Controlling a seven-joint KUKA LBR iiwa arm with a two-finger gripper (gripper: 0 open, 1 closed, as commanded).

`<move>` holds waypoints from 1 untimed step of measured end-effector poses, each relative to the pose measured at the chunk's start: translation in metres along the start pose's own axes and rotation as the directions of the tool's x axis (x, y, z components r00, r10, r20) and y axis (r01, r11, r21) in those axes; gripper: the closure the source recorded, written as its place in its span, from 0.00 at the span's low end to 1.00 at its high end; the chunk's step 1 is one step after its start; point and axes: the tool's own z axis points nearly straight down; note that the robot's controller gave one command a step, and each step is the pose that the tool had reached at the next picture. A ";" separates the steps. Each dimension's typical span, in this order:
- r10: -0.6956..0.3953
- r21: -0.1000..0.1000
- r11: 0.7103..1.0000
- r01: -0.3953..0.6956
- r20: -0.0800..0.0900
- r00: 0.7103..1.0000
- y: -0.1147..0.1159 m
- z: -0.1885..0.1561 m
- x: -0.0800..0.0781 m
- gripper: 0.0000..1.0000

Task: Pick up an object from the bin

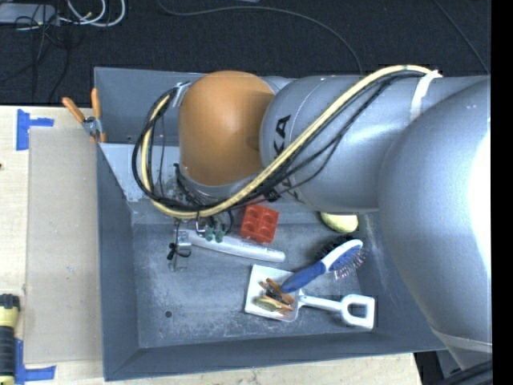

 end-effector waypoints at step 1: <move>0.012 -0.001 1.000 -0.012 -0.004 1.000 -0.060 0.051 -0.014 0.00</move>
Offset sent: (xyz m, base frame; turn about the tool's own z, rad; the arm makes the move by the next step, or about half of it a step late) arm -0.0085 -0.0820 -0.0532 -0.1534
